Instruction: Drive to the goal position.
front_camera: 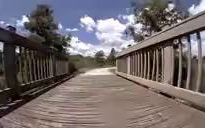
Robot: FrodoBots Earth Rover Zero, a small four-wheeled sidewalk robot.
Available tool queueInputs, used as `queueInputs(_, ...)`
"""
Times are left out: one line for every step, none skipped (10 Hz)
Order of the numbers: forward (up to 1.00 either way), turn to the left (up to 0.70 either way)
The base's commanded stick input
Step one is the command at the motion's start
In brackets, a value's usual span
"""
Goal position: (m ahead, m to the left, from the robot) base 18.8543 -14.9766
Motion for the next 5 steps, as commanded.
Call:
queueInputs(0.7,0.0)
queueInputs(0.7,0.0)
queueInputs(0.7,0.0)
queueInputs(0.7,0.0)
queueInputs(0.7,0.0)
